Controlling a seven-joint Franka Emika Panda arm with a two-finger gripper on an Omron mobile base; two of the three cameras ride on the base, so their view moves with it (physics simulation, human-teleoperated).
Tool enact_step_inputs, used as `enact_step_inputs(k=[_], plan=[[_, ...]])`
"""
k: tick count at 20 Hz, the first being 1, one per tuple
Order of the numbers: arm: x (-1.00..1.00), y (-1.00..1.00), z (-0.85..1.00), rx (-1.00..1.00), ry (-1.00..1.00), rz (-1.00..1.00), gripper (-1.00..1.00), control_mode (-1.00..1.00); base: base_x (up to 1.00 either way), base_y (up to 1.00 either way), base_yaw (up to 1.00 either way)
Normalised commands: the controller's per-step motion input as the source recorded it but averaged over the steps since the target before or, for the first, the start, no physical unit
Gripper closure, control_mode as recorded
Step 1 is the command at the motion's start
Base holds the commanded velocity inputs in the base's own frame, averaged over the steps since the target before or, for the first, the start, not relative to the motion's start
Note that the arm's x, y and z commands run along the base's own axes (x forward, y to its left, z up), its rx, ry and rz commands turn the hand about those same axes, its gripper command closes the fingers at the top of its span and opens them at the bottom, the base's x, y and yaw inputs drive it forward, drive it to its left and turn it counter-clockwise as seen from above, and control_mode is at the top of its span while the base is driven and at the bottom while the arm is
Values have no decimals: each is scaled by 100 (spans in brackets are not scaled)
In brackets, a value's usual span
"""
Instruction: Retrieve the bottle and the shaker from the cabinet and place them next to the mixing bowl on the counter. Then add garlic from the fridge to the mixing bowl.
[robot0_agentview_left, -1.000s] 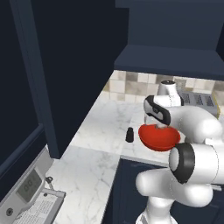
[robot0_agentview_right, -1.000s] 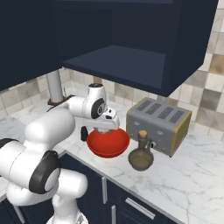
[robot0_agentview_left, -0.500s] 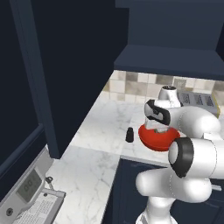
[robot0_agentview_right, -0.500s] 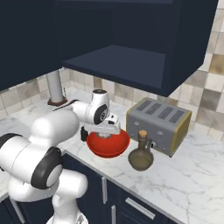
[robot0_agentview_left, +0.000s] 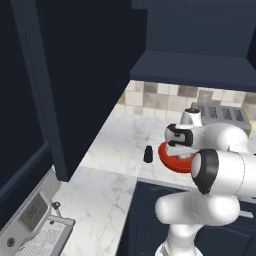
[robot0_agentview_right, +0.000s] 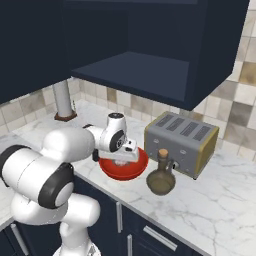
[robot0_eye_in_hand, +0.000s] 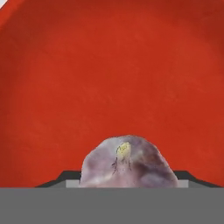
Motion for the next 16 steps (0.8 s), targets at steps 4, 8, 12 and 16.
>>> enact_step_inputs(k=[4, 8, 12, 16], plan=[[1, -11, -33, 0, 0, 0, 100, -100, 0, 0, 0], [0, 0, -2, 0, 0, 0, 100, -100, 0, 0, 0], [0, 0, 0, 0, 0, 0, -100, -100, 0, 0, 0], [0, 0, 0, 0, 0, 0, -100, -100, 0, 0, 0]])
